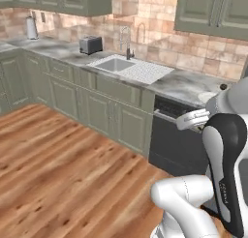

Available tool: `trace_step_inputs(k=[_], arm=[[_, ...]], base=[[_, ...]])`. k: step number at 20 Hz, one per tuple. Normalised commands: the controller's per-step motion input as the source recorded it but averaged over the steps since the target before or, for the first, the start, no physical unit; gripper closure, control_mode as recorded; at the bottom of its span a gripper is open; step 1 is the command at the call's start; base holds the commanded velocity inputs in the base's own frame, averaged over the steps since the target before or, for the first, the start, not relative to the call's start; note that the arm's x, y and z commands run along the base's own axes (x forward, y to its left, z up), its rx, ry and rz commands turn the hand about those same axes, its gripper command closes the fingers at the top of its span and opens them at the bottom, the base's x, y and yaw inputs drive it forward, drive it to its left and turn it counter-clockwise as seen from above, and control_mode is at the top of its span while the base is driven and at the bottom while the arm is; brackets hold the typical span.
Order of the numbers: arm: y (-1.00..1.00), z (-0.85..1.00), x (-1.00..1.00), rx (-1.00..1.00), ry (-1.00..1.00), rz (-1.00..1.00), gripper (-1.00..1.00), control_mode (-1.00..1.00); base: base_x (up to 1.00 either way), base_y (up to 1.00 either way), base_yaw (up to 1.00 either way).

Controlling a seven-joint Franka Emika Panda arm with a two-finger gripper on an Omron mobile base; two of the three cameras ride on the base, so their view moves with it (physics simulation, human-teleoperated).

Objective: Pick the egg from the microwave and place it on plate located on the counter.

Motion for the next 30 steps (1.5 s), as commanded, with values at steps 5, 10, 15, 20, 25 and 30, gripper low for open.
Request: trace_step_inputs(k=[5, 10, 15, 20, 25, 30], arm=[[0.0, 0.0, 0.0, 0.0, 0.0, 0.0, 1.0, 1.0], [0.0, 0.0, 0.0, 0.0, 0.0, 0.0, 1.0, 1.0], [0.0, 0.0, 0.0, 0.0, 0.0, 0.0, 1.0, 1.0], [0.0, 0.0, 0.0, 0.0, 0.0, 0.0, 1.0, 1.0], [0.0, 0.0, 0.0, 0.0, 0.0, 0.0, 1.0, 1.0], [0.0, 0.0, 0.0, 0.0, 0.0, 0.0, 1.0, 1.0]], base=[[0.5, 0.06, -0.64], [0.52, 0.21, -0.64], [0.68, 0.4, -0.59], [0.73, 0.56, -0.53], [0.56, 0.52, -0.49], [0.38, 0.62, -0.4]])
